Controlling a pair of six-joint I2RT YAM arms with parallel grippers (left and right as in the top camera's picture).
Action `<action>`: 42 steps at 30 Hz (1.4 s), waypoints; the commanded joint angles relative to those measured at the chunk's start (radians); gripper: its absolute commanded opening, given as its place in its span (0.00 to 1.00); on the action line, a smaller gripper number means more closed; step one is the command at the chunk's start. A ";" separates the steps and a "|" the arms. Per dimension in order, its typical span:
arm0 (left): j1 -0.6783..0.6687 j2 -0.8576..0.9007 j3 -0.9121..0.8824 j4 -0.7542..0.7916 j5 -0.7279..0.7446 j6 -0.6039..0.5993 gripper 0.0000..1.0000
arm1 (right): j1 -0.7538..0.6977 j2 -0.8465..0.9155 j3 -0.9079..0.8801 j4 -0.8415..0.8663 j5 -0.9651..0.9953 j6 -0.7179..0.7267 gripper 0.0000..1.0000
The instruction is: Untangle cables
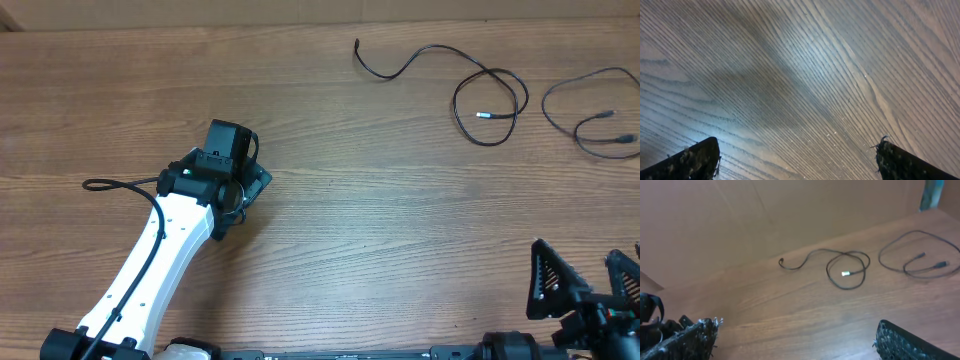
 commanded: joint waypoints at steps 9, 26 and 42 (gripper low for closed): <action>0.004 -0.019 0.013 0.001 -0.005 0.019 0.99 | -0.010 -0.251 -0.454 0.393 0.012 0.000 1.00; 0.004 -0.019 0.013 0.001 -0.005 0.019 1.00 | -0.050 -0.494 -1.059 0.986 0.004 0.003 1.00; 0.004 -0.019 0.013 0.001 -0.005 0.019 1.00 | -0.050 -0.494 -1.357 1.303 0.000 0.003 1.00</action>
